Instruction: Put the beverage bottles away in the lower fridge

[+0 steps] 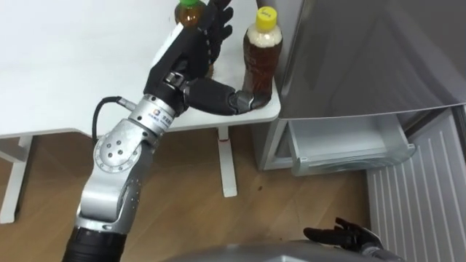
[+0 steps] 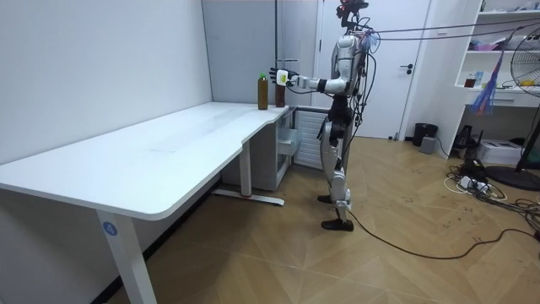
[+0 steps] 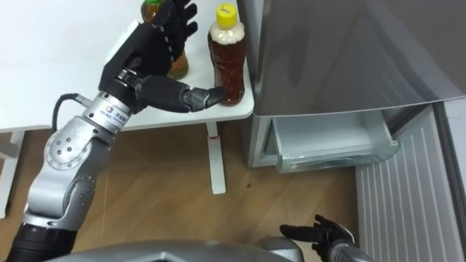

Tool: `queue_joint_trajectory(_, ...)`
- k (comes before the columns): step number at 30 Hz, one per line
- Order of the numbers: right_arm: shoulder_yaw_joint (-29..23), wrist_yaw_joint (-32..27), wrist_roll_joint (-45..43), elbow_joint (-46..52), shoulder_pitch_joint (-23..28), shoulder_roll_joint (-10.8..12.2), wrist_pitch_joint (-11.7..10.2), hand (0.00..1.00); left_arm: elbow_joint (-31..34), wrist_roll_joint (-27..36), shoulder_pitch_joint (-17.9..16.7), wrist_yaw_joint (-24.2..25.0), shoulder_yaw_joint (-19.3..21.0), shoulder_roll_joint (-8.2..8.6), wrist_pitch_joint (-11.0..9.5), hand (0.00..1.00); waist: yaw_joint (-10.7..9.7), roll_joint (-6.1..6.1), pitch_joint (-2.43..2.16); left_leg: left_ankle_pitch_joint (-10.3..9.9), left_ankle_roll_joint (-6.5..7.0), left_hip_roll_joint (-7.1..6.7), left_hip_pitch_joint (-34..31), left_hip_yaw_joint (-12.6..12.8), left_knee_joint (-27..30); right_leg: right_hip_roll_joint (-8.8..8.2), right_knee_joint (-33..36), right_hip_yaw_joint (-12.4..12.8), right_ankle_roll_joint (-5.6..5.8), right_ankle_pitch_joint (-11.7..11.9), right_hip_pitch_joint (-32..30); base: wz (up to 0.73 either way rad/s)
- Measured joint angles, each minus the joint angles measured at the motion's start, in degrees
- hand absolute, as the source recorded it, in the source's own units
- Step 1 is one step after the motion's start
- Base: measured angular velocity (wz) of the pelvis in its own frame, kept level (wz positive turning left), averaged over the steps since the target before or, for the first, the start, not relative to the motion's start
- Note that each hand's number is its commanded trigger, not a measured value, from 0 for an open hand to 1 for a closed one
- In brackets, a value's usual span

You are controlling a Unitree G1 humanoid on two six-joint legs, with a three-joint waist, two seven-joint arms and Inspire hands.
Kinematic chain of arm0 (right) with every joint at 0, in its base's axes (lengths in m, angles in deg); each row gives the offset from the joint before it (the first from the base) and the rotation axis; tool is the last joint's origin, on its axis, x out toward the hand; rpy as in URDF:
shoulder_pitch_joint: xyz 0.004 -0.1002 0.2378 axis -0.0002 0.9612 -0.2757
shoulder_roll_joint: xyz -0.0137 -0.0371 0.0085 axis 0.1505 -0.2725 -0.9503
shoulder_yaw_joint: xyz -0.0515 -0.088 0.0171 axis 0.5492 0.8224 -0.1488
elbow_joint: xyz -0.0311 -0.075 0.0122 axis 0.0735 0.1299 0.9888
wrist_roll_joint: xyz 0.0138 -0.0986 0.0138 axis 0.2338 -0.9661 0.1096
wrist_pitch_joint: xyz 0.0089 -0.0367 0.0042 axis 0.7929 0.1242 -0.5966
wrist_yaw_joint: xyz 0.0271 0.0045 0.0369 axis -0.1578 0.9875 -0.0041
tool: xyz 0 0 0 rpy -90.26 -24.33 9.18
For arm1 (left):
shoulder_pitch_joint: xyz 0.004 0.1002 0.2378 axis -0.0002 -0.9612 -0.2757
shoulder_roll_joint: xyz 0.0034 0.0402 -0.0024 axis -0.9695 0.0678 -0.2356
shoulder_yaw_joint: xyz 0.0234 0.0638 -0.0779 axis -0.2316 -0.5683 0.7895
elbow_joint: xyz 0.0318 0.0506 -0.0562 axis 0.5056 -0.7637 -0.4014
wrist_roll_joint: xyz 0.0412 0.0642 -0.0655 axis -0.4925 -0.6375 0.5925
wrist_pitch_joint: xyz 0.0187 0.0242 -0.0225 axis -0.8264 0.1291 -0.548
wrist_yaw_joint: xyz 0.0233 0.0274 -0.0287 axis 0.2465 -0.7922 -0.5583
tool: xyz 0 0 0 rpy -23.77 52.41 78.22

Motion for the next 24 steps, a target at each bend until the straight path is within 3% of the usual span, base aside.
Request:
queue_joint_trajectory(11, 0.0, -1.8, 0.5, 1.3, 0.9, 0.5, 0.2, 0.00, -2.7, 4.9, 0.0, 0.7, 0.0, -0.06, 1.7, 0.00, -0.1, 0.25, -0.11, 0.0, 0.00, 0.02, 0.4, 0.7, -0.1, 0.10, 0.1, 0.8, -0.01, 0.0, 0.2, -0.02)
queue_joint_trajectory(24, -0.1, -1.7, 0.3, 3.7, 1.2, 0.4, 2.7, 0.00, -4.2, 5.6, 0.5, -0.3, 0.2, -0.30, 4.3, 0.00, -1.4, 0.72, -0.07, 0.0, -0.01, 0.08, -0.1, 0.8, -0.7, 0.28, 0.0, 1.3, 0.00, 0.0, 0.0, 0.00)
